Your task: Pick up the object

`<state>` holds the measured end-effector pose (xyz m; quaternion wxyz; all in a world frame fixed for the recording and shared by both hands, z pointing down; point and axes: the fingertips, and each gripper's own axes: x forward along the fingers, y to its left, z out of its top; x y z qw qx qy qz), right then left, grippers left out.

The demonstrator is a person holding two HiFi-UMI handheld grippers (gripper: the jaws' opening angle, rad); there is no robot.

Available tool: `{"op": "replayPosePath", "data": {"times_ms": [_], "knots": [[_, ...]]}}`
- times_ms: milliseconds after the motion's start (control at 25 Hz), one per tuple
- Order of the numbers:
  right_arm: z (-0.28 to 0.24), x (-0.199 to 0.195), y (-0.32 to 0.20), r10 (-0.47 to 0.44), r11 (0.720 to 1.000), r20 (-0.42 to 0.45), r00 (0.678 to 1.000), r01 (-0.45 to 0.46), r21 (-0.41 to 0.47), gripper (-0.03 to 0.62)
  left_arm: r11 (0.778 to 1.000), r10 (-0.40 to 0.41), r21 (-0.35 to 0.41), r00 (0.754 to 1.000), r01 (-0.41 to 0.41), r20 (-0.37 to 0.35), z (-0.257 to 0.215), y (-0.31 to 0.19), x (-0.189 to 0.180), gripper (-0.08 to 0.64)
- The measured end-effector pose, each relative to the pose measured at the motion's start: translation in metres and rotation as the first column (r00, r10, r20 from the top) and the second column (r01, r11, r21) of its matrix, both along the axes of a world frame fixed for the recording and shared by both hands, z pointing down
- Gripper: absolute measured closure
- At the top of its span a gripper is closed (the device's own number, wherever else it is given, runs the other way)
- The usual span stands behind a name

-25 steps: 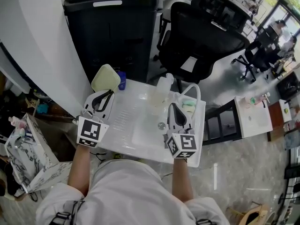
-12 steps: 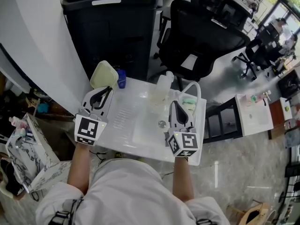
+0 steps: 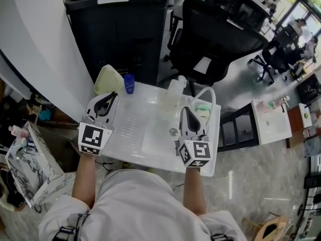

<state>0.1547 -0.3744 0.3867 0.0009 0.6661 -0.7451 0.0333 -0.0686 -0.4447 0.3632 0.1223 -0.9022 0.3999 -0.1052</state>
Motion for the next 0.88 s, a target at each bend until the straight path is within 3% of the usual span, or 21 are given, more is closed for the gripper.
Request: {"op": "replayPosePath", "data": {"times_ms": [880], "knots": [[-0.001,-0.008,-0.006,0.009,1.000,-0.006,1.000,-0.009,-0.011,0.589,1.000,-0.010,-0.011,1.000,0.010,0.012,0.009,-0.006,-0.012,0.523]]}}
